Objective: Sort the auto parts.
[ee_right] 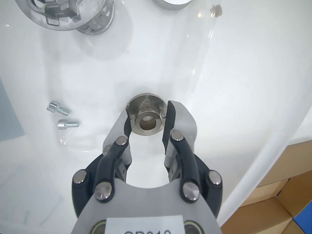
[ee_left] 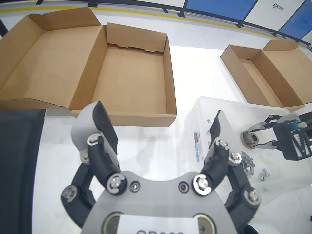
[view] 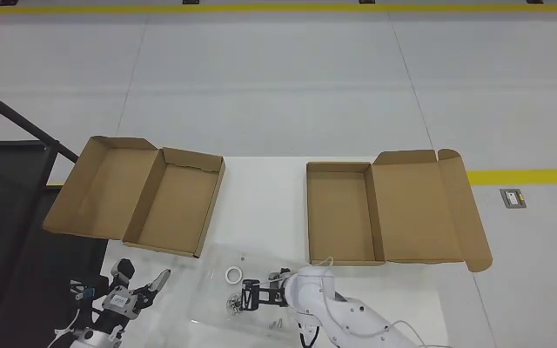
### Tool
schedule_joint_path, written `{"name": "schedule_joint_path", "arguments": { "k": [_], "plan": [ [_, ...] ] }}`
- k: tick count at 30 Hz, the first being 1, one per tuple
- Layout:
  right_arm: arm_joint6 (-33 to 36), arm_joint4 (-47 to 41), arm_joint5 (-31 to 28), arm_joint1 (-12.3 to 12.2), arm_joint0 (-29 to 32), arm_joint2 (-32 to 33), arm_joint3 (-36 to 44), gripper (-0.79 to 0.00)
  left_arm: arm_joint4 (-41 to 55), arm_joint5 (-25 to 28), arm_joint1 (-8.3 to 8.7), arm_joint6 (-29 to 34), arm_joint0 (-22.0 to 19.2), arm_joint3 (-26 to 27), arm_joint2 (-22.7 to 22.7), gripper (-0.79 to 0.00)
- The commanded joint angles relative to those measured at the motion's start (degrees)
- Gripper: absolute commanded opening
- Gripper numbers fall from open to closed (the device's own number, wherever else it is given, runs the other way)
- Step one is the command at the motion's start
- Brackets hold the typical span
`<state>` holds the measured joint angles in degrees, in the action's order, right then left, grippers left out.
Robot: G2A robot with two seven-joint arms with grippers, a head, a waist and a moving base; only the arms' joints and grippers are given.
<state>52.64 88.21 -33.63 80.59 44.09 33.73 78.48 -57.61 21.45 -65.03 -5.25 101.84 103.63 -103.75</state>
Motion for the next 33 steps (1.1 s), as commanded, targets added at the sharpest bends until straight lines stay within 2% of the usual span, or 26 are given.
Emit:
{"name": "schedule_joint_path", "arguments": {
  "k": [1, 6, 9, 11, 12, 13, 17, 21, 26, 29, 31, 33],
  "plan": [
    [0.21, 0.03, 0.16, 0.24, -0.15, -0.08, -0.37, -0.622, 0.0, 0.01, 0.0, 0.0, 0.0, 0.0, 0.0, 0.0],
    [0.68, -0.48, -0.21, 0.73, -0.46, -0.01, -1.66, -0.554, 0.0, 0.01, 0.0, 0.0, 0.0, 0.0, 0.0, 0.0],
    [0.85, -0.76, -0.48, 1.01, -0.6, 0.0, -2.39, -0.551, 0.0, 0.01, 0.0, 0.0, 0.0, 0.0, 0.0, 0.0],
    [0.98, -0.95, -0.53, 1.21, -0.74, 0.01, -2.84, -0.61, 0.0, 0.01, 0.0, 0.0, 0.0, 0.0, 0.0, 0.0],
    [0.98, -0.98, -0.57, 1.3, -0.82, 0.02, -3.02, -0.717, 0.0, 0.01, 0.0, 0.0, 0.0, 0.0, 0.0, 0.0],
    [0.93, -1.02, -0.54, 1.38, -0.89, 0.09, -3.19, -0.785, 0.0, 0.01, 0.0, 0.0, 0.0, 0.0, 0.0, 0.0],
    [-0.8, -0.83, -0.64, 1.27, -0.46, 0.98, -1.5, -0.785, 0.0, 0.01, 0.0, 0.0, 0.0, 0.0, 0.0, 0.0],
    [-4.56, 1.11, -2.46, -0.51, 2.71, 4.53, 5.68, -0.785, 0.0, 0.01, 0.0, 0.0, 0.0, 0.0, 0.0, 0.0],
    [-9.87, 5.47, -6.13, -4.03, 10.33, 12.28, 19.53, -0.785, 0.0, 0.01, 0.0, 0.0, 0.0, 0.0, 0.0, 0.0],
    [-16.11, 6.91, -11.88, -6.11, 15.47, 17.12, 28.07, -0.785, 0.0, 0.01, 0.0, 0.0, 0.0, 0.0, 0.0, 0.0],
    [-18.91, 8.65, -14.59, -7.49, 19.17, 21.2, 32.18, -0.785, 0.0, 0.01, 0.0, 0.0, 0.0, 0.0, 0.0, 0.0],
    [-19.22, 9.04, -15.22, -7.69, 19.84, 21.62, 32.97, -0.785, 0.0, 0.01, 0.0, 0.0, 0.0, 0.0, 0.0, 0.0]
  ]
}}
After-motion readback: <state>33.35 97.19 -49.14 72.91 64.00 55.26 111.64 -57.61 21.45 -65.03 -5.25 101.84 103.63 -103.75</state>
